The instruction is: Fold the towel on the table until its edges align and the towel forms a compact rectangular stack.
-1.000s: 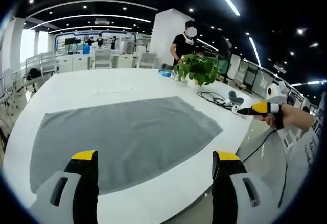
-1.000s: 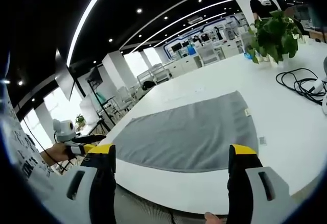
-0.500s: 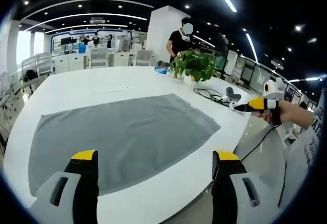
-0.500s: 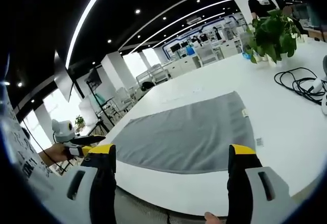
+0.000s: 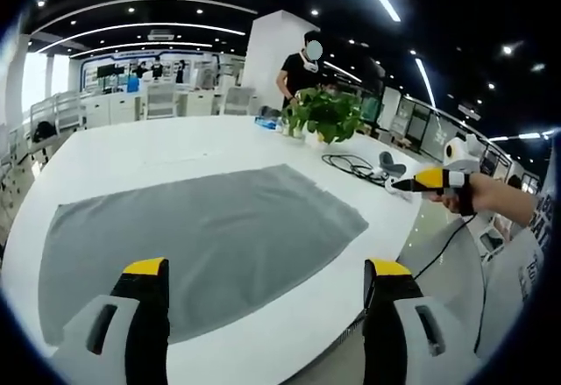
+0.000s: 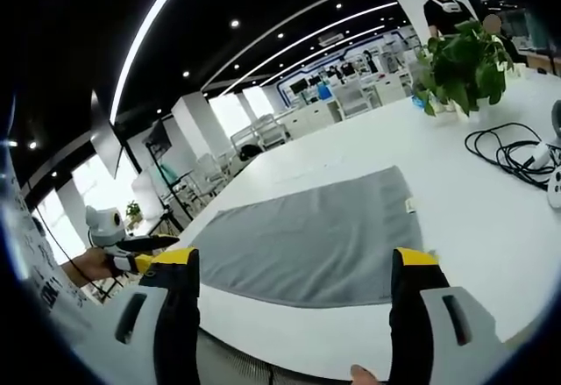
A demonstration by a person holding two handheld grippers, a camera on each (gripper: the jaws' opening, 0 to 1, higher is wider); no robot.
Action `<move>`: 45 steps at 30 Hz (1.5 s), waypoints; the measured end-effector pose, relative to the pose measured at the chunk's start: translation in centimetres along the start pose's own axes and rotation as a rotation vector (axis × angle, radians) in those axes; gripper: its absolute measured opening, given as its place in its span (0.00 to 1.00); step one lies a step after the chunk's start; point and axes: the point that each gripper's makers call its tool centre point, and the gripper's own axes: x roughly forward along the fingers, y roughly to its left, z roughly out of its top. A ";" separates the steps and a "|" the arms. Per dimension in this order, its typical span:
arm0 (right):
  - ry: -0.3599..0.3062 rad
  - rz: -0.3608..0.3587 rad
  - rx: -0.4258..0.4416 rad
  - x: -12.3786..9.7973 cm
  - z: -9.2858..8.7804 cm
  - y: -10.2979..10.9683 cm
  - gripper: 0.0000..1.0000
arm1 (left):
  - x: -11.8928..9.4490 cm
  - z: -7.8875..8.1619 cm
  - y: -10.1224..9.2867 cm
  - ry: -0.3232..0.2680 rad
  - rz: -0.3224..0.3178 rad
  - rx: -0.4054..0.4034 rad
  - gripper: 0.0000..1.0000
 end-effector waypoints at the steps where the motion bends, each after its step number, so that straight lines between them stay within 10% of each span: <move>1: -0.002 -0.001 -0.002 0.0 0.2 -0.2 0.91 | 0.1 0.1 -0.3 0.002 -0.006 0.011 0.94; 45: -0.011 -0.001 -0.075 4.3 7.4 -7.9 0.88 | 9.3 2.5 -7.5 0.106 -0.173 0.246 0.91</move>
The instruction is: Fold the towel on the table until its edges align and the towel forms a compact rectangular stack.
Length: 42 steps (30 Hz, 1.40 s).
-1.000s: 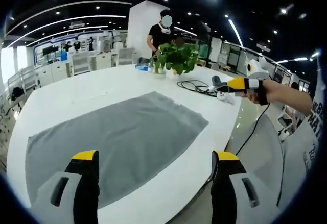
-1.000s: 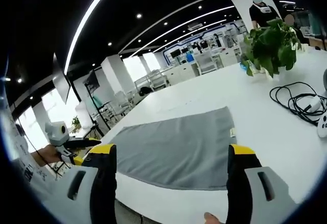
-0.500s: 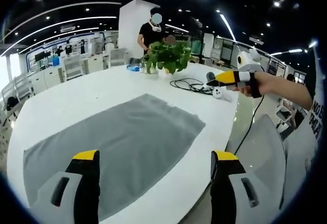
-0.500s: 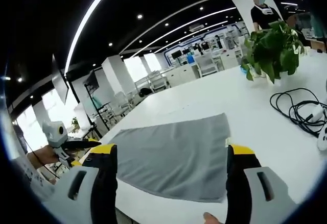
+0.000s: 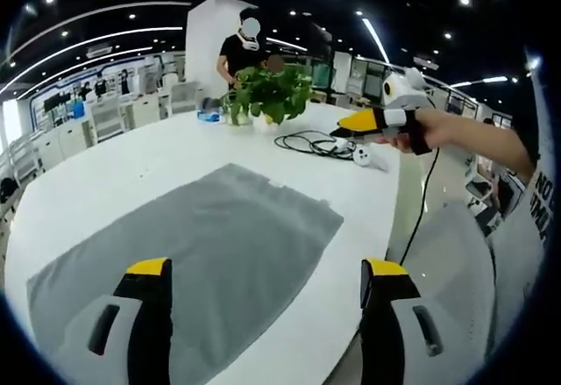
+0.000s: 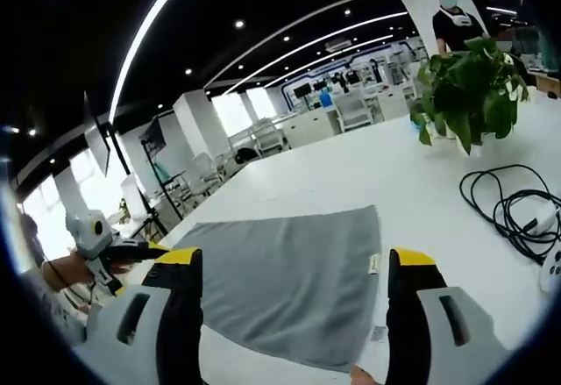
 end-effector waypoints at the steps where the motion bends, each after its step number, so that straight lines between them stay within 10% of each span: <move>1: 0.001 -0.003 -0.003 0.3 0.2 -0.3 0.88 | 0.4 0.0 -0.1 0.004 -0.008 0.005 0.91; 23: 0.005 0.012 -0.054 5.5 2.3 -4.0 0.84 | 8.1 2.7 -5.1 -0.033 -0.231 -0.030 0.87; 42: 0.025 0.025 -0.094 11.0 2.9 -6.7 0.70 | 14.8 1.0 -9.7 0.096 -0.270 0.312 0.70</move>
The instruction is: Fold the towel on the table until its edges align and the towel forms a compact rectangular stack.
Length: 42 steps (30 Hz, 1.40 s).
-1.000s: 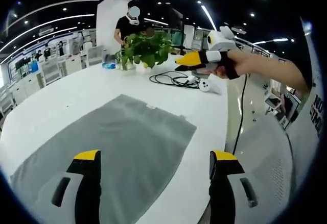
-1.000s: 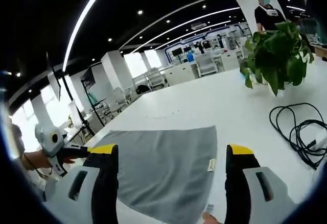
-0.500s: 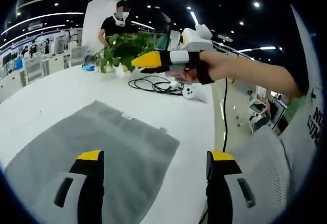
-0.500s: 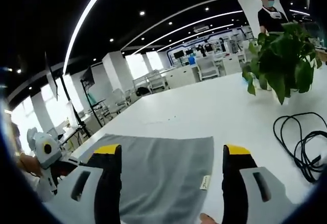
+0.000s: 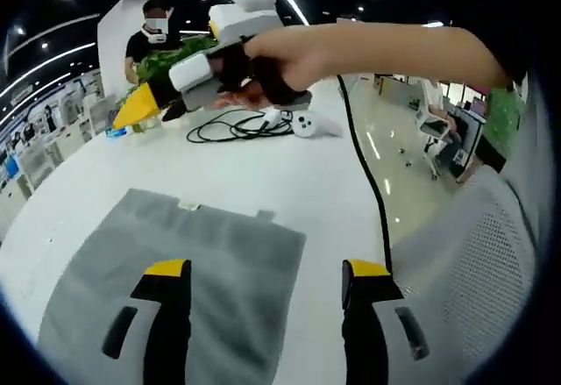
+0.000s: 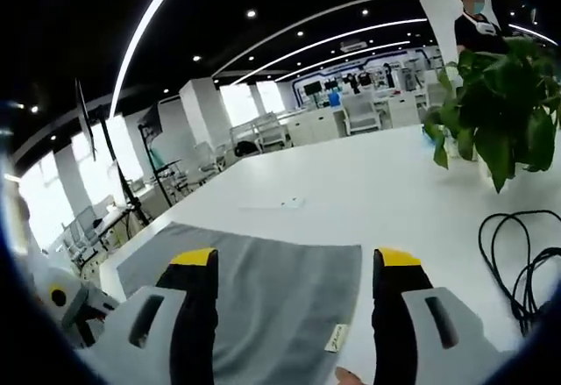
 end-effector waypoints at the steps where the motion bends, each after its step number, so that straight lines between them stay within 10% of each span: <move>1: 0.003 0.000 -0.002 0.2 0.0 -0.1 0.70 | 0.4 0.0 -0.2 0.001 -0.004 0.009 0.69; 42: 0.234 -0.099 -0.043 8.8 -7.4 -5.1 0.41 | 7.9 -1.6 -2.9 0.054 -0.162 0.087 0.23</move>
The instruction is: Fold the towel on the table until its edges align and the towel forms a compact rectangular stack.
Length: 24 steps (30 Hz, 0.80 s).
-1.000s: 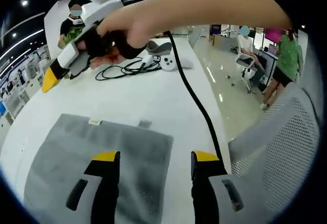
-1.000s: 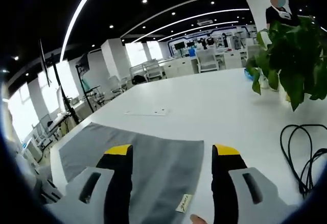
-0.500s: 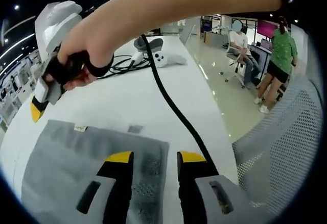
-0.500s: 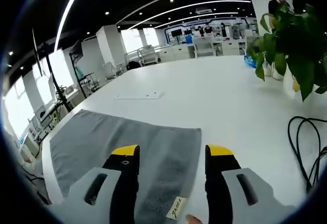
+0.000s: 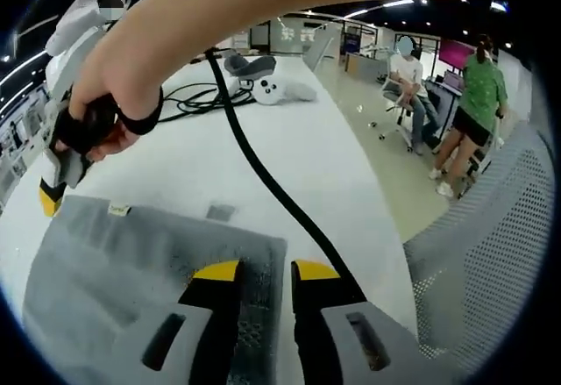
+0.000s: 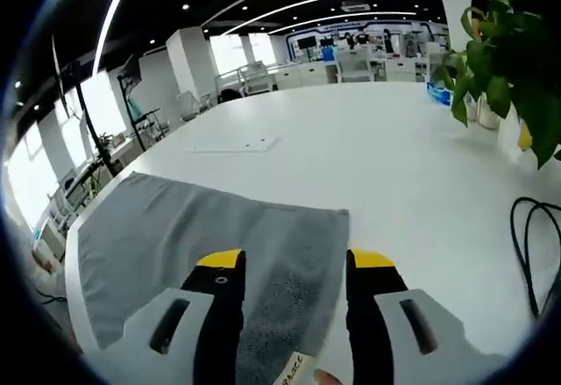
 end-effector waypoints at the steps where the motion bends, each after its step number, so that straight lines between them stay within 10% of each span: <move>1: -0.001 -0.004 0.005 0.2 0.0 -0.2 0.40 | 0.1 0.0 0.1 -0.002 0.004 0.013 0.22; 13: 0.011 -0.079 -0.009 2.1 -0.3 -2.2 0.34 | 0.2 0.1 0.7 0.003 0.069 -0.045 0.15; 24: 0.019 -0.094 -0.168 2.6 -1.1 -3.2 0.09 | 0.0 0.3 1.4 -0.012 0.087 -0.027 0.05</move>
